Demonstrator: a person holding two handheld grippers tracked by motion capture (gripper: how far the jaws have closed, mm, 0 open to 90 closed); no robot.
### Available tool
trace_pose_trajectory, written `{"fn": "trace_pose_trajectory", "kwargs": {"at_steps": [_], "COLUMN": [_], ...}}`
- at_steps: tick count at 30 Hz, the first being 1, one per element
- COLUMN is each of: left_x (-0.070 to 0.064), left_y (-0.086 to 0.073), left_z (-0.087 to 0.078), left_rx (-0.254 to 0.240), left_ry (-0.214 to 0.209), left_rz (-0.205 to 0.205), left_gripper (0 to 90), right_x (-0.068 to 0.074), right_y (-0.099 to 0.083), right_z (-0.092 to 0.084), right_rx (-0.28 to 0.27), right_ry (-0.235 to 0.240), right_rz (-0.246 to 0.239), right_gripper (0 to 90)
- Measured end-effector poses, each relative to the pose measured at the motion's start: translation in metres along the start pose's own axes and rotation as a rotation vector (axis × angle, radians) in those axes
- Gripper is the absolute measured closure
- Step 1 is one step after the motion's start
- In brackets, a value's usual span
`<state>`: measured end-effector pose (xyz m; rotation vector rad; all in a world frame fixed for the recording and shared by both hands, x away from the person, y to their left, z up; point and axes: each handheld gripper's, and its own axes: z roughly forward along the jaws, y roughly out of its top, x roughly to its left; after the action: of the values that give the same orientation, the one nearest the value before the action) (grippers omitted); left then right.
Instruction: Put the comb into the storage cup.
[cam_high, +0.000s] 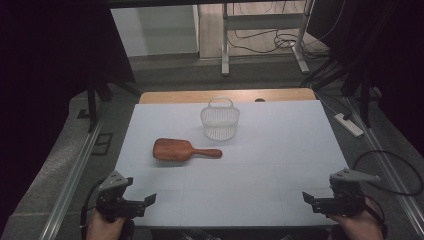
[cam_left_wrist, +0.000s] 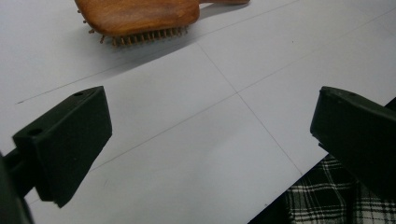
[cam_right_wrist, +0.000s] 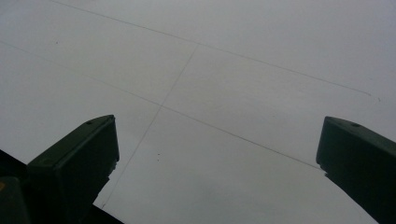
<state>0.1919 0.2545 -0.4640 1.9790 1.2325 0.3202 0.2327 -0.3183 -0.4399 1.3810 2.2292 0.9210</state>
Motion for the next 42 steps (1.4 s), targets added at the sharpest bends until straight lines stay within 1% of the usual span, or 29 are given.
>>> {"fn": "trace_pose_trajectory", "kwargs": {"at_steps": [7,23,29,31,32,33,36,38,42], "left_x": [0.0003,0.0006,0.0021,0.0025,0.0026,0.0022,0.0013,0.0017,0.0014], "left_y": [-0.0001,-0.0001,0.0005,0.0013,0.0021,0.0027,0.0044,0.0057,0.0069], "left_z": [-0.0001,0.0007,0.0006,0.0007,0.0011,0.0015,0.0033,0.0045,0.0062], "left_rx": [0.004,0.023,0.022,0.012,0.010,0.008,0.002,0.000,0.004], "left_ry": [-0.001,0.000,-0.008,-0.023,-0.035,-0.038,-0.033,-0.044,-0.048], "left_rz": [-0.005,-0.011,-0.026,-0.038,-0.038,-0.038,-0.028,-0.027,-0.024], "left_gripper": [0.0,0.0,0.0,0.0,0.0,0.0,0.0,0.0,0.0], "right_x": [-0.0005,0.0002,0.0002,0.0002,0.0002,0.0003,0.0010,0.0012,0.0008], "right_y": [0.0000,0.0017,0.0016,0.0016,0.0016,0.0016,0.0017,0.0018,0.0017], "right_z": [0.0002,0.0026,0.0026,0.0026,0.0026,0.0027,0.0026,0.0029,0.0027], "right_rx": [0.002,0.016,0.013,0.013,0.012,0.012,0.012,0.013,0.011], "right_ry": [0.002,0.014,0.018,0.019,0.021,0.027,0.036,0.036,0.035], "right_rz": [0.002,-0.013,-0.017,-0.017,-0.018,-0.021,-0.031,-0.032,-0.029], "right_gripper": [0.0,0.0,0.0,0.0,0.0,0.0,0.0,0.0,0.0]}}
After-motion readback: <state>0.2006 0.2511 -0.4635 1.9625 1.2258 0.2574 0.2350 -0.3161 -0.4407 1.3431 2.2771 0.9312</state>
